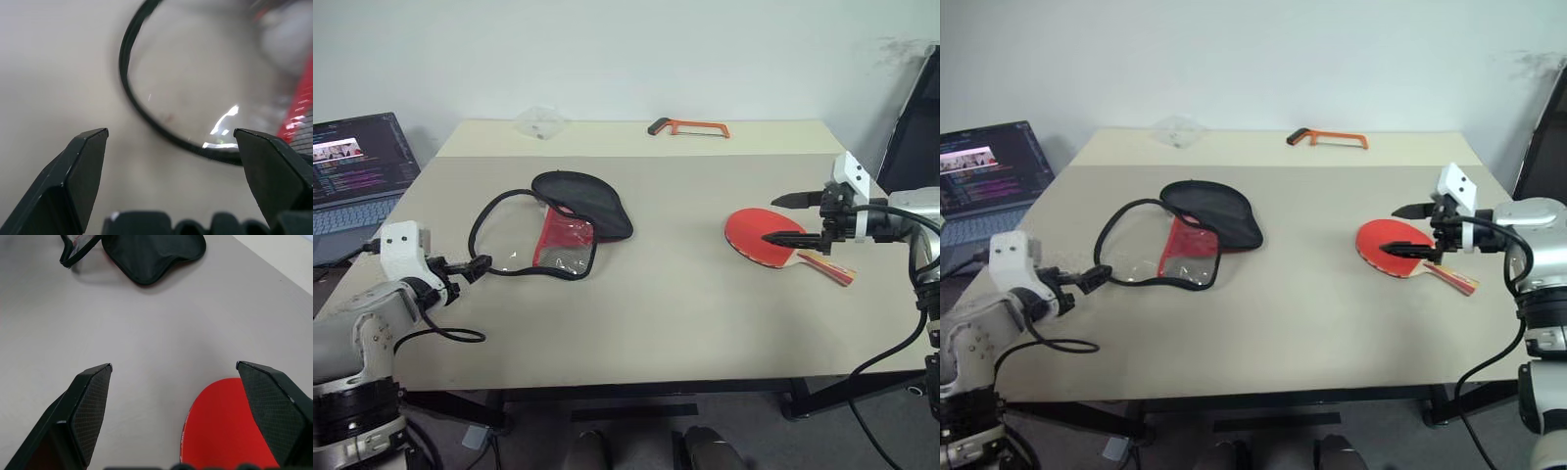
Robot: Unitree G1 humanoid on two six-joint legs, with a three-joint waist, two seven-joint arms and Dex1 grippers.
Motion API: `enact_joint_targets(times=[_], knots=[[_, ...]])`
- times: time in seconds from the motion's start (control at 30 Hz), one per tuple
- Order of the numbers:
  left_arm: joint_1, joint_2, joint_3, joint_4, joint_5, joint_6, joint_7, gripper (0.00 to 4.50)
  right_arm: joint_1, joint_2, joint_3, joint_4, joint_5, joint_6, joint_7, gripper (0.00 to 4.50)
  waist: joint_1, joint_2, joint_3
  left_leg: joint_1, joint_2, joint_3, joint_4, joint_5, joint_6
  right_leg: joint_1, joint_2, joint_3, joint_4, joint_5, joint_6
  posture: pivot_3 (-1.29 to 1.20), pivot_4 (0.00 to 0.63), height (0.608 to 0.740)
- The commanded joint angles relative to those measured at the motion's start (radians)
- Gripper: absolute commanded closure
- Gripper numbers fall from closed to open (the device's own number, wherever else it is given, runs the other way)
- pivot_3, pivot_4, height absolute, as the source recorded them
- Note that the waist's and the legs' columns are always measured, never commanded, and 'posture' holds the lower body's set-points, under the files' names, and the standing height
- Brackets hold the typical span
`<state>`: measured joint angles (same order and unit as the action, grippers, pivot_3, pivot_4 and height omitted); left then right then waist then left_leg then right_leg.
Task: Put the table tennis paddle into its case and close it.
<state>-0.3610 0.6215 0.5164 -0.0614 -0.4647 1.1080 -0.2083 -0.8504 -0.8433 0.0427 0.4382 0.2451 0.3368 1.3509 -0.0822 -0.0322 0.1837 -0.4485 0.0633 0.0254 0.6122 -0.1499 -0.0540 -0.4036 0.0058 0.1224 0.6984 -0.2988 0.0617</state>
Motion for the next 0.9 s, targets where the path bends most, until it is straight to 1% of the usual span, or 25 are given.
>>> enact_joint_targets(times=[0.03,0.3,0.57,0.67,0.73,0.9], knots=[[-0.035,-0.058,-0.018,-0.038,0.009,0.034,0.066,0.00,-0.033,-0.004,-0.004,-0.012,-0.013,-0.017,-0.004,0.02,0.001,0.000,0.000,0.000,0.000,0.000,0.000,0.000,0.000,0.000,0.000,0.000,0.000,0.000,0.000,0.00,0.150,0.740],[-0.116,-0.163,-0.038,0.046,0.054,0.001,0.164,0.00,-0.027,-0.009,-0.006,-0.030,-0.012,-0.006,0.001,0.02,0.002,0.000,0.000,0.000,0.000,-0.001,0.000,0.000,0.000,0.000,0.000,0.000,0.000,0.001,0.000,0.00,0.150,0.740],[-0.171,-0.206,-0.057,0.130,0.084,-0.031,0.198,0.00,-0.018,-0.009,-0.010,-0.059,-0.007,0.011,-0.004,0.02,0.002,0.000,0.000,0.000,-0.001,-0.001,0.000,0.000,-0.001,0.001,0.000,0.000,0.000,0.001,0.001,0.00,0.150,0.740],[-0.184,-0.232,-0.038,0.153,0.086,-0.039,0.227,0.56,-0.014,-0.014,-0.014,-0.066,-0.006,0.013,-0.004,0.00,0.002,0.000,-0.001,0.001,-0.001,-0.002,0.000,0.001,-0.001,0.002,0.000,0.000,0.000,0.002,0.001,0.00,0.150,0.740],[-0.185,-0.245,-0.033,0.156,0.083,-0.039,0.232,1.20,-0.013,-0.018,-0.017,-0.069,-0.005,0.016,-0.004,0.00,0.002,0.000,0.000,0.002,-0.002,-0.002,0.001,0.002,-0.001,0.003,0.000,0.000,0.000,0.002,0.002,0.00,0.150,0.740],[-0.180,-0.246,-0.050,0.170,0.094,-0.055,0.225,3.05,-0.014,-0.021,-0.019,-0.076,-0.006,0.020,-0.006,0.00,0.008,0.000,0.000,0.004,-0.003,-0.003,0.002,0.002,-0.001,0.008,-0.001,-0.001,-0.002,0.003,0.003,0.00,0.150,0.740]])
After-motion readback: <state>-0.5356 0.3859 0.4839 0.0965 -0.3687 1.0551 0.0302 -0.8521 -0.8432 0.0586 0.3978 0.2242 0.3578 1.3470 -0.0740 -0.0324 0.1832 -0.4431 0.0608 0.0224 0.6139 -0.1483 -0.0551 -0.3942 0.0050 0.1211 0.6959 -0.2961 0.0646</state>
